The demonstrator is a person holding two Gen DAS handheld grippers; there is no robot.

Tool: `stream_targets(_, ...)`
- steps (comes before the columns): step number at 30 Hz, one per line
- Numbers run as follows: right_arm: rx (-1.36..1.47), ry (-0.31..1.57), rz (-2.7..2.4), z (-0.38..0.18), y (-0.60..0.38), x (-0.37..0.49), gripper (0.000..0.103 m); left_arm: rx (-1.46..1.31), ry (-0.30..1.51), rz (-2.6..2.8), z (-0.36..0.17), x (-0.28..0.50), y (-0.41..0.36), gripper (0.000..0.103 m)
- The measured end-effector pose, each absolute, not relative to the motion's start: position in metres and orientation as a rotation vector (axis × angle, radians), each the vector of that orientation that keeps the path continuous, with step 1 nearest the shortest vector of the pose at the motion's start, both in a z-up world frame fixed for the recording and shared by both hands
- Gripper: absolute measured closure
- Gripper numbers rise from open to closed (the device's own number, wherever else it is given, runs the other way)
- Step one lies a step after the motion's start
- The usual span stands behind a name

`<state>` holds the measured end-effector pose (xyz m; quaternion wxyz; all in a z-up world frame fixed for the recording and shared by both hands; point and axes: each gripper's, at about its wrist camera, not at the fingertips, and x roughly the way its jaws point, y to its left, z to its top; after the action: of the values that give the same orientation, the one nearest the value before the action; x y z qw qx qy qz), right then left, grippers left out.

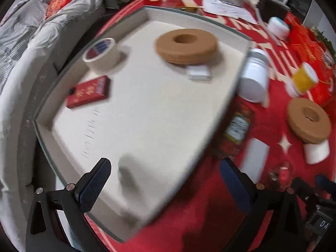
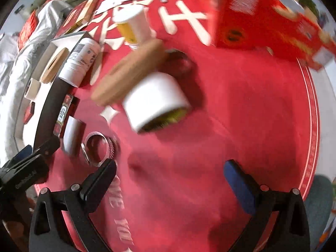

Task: Organize rigid objects
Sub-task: 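Move the left tool to the metal hose clamp while the right tool approaches the white block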

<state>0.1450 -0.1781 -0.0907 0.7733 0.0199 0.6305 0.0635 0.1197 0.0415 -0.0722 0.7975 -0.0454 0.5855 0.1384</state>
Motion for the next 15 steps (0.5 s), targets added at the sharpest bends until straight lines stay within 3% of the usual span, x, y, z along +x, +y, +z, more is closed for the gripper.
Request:
stream_targets(8, -0.154, 1.353, 0.123, -0.094, -0.146, 0.149, 0.000, -0.078, 1.192, 0.217, -0.047, 0.104, 0.036, 0.000)
stream_targets(15, -0.052, 1.323, 0.170, -0.080, -0.155, 0.146, 0.000, -0.002, 1.240, 0.281, -0.070, 0.093, 0.037, 0.000)
